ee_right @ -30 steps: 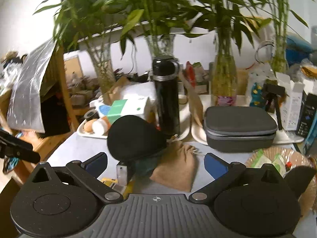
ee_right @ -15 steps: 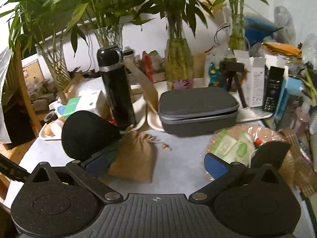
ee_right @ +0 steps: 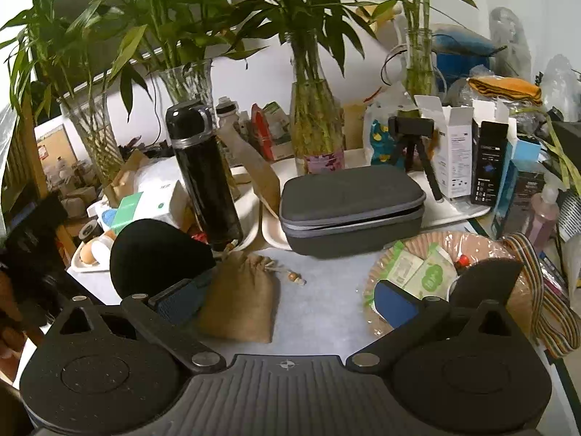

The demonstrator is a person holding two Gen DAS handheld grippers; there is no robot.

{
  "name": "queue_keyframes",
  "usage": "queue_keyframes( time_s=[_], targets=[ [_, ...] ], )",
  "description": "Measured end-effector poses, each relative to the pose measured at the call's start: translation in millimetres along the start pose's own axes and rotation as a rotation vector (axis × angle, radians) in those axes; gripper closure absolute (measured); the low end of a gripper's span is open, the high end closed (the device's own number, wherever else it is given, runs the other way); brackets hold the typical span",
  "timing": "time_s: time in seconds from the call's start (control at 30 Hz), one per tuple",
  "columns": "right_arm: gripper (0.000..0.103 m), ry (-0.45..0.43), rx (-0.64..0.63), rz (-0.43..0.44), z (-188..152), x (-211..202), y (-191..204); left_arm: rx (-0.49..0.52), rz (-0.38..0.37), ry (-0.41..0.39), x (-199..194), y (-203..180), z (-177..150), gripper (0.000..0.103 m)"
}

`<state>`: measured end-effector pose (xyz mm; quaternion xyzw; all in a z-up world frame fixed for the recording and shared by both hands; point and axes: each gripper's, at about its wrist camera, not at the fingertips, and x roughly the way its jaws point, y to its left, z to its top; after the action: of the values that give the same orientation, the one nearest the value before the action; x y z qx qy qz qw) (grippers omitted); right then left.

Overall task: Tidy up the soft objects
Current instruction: 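Close the left tool on the yellow wipes pack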

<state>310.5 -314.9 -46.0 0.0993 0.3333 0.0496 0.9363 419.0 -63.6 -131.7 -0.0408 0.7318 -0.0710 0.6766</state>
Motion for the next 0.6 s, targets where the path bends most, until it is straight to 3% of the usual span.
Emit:
queue_keyframes(
  time_s=[0.2, 0.6],
  targets=[
    [0.000, 0.011, 0.032, 0.005, -0.1, 1.1, -3.9, 0.002, 0.008, 0.104, 33.2, -0.4, 3.9, 0.015],
    [0.000, 0.011, 0.025, 0.011, 1.1, 1.2, -1.2, 0.018, 0.040, 0.137, 52.3, -14.8, 6.1, 0.014]
  ],
)
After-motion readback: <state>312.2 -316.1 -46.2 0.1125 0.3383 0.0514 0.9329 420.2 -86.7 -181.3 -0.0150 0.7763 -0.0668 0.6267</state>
